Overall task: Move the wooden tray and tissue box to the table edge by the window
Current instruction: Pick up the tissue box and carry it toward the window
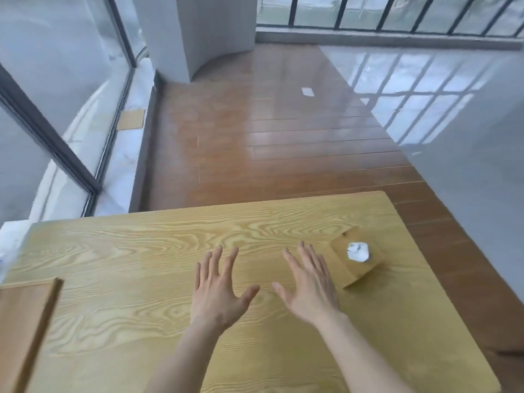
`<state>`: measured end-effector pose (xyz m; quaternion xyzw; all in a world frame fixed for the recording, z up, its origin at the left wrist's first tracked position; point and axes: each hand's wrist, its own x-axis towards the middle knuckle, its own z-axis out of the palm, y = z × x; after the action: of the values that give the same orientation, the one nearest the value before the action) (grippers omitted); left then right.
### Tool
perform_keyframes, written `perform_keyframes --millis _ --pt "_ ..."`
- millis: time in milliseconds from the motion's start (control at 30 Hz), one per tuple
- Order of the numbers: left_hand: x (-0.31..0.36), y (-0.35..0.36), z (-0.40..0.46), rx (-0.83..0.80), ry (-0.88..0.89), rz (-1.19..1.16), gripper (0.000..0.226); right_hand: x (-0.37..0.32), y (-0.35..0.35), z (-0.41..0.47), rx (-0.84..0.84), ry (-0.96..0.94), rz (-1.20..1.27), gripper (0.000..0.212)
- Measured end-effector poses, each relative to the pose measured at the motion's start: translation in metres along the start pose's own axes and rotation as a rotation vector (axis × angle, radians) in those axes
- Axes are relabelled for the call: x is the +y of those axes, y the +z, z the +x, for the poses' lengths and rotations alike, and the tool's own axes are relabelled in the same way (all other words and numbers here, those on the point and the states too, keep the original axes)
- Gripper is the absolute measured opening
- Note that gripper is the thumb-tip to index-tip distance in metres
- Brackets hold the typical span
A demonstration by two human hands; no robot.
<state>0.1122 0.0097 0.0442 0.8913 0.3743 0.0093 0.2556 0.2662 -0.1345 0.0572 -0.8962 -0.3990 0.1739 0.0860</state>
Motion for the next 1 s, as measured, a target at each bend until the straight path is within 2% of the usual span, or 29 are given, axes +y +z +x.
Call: perform_keyframes --millis 167,333,400,533,667,767,933,1000 --pt "0.072 0.034 0.013 -0.047 -0.022 -0.083 0.093 0.084 -0.028 -0.008 0.110 0.082 0.104 0.080" --pt "0.121 0.063 0.023 -0.139 -0.042 -0.229 0.094 0.151 -0.050 -0.005 0.271 0.274 0.287 0.062" --pt "0.133 0.074 0.026 -0.154 -0.055 -0.289 0.094 0.173 -0.058 0.001 0.293 0.363 0.348 0.062" --pt "0.150 0.092 0.029 -0.183 -0.157 -0.411 0.091 0.206 -0.064 0.020 0.266 0.456 0.467 0.074" --pt "0.166 0.107 0.030 -0.231 -0.294 -0.556 0.090 0.225 -0.058 0.045 0.125 0.513 0.618 0.078" --pt "0.175 0.119 0.033 -0.262 -0.333 -0.620 0.090 0.228 -0.041 0.054 0.027 0.531 0.743 0.068" --pt "0.190 0.129 0.048 -0.307 -0.387 -0.701 0.092 0.222 -0.019 0.050 0.132 0.582 0.783 0.044" --pt "0.194 0.132 0.057 -0.323 -0.394 -0.719 0.093 0.223 -0.013 0.046 0.110 0.581 0.819 0.039"
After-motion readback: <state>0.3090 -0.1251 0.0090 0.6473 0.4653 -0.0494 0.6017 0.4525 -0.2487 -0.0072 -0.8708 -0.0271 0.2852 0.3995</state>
